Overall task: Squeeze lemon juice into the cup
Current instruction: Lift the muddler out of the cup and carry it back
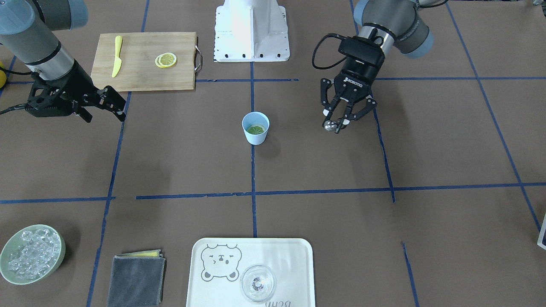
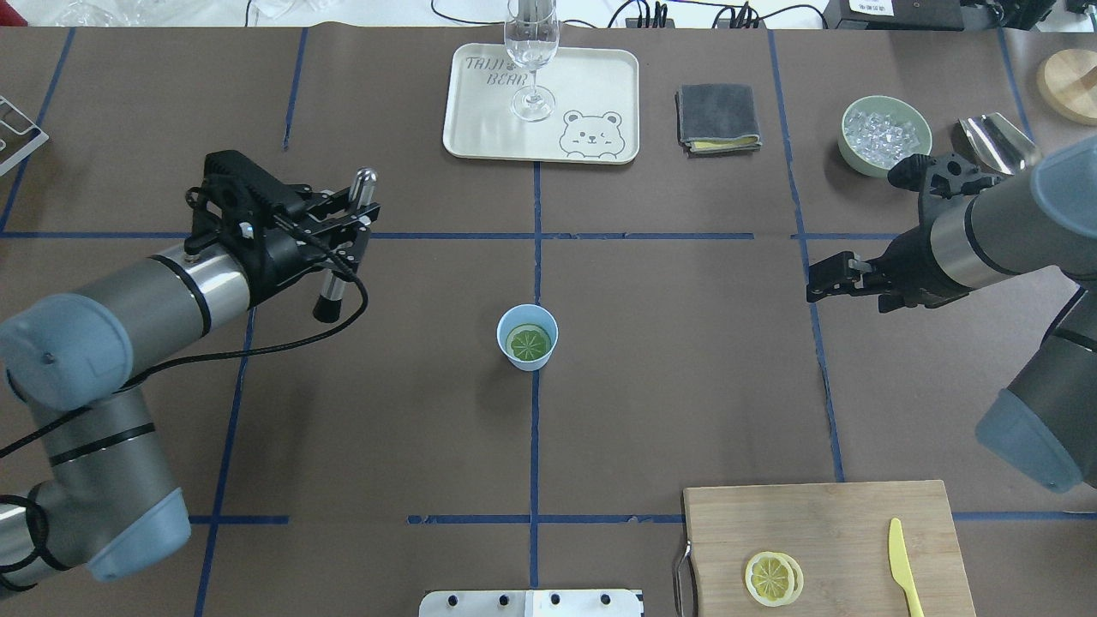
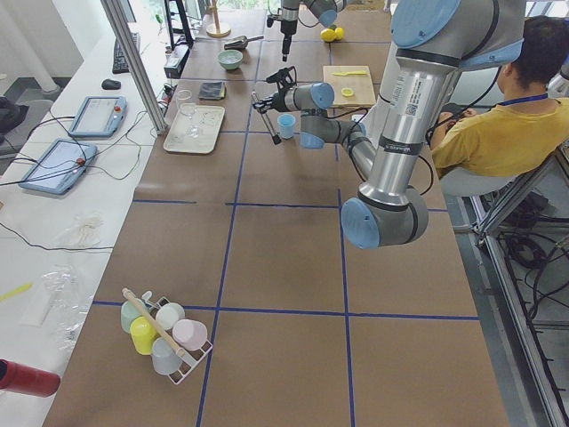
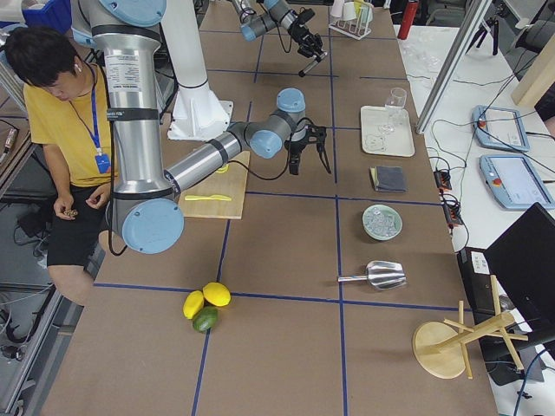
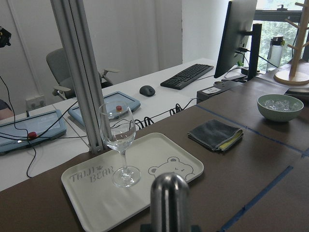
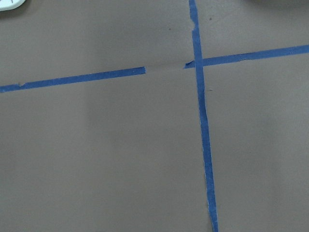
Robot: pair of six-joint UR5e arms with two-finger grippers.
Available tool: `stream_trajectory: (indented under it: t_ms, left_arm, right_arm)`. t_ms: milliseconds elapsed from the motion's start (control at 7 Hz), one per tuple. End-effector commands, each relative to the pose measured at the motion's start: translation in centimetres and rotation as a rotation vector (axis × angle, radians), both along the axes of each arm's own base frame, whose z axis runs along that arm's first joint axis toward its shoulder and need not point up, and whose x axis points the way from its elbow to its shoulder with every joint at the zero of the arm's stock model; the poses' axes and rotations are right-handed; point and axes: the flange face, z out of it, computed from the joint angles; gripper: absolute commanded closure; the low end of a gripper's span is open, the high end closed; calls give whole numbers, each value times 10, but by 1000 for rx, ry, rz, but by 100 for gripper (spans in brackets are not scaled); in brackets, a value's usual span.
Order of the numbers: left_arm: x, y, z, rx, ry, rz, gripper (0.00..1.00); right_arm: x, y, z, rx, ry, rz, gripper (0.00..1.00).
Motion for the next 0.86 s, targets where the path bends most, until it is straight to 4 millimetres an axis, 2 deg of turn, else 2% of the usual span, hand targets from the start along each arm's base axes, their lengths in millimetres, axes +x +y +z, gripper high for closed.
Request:
stream_trajectory:
  t_ms: [0, 143, 286, 429, 571, 714]
  left_arm:
    - [-75, -34, 73, -187, -112, 124, 100]
    - [-123, -63, 96, -448, -84, 242, 100]
    - [-137, -73, 116, -640, -66, 269, 100]
    - [-136, -76, 149, -757, -114, 252, 100]
    - [-136, -74, 170, -886, -126, 232, 100]
    - [-121, -80, 201, -1018, -119, 237, 100]
  right_arm:
    - [0, 0, 1, -2, 1, 0, 0]
    - [0, 0, 0, 0, 1, 1, 0]
    - [0, 0, 0, 0, -1, 0, 0]
    - [0, 0, -1, 1, -2, 0, 0]
    - [0, 0, 0, 1, 0, 1, 0]
    - [1, 1, -2, 2, -3, 0, 0]
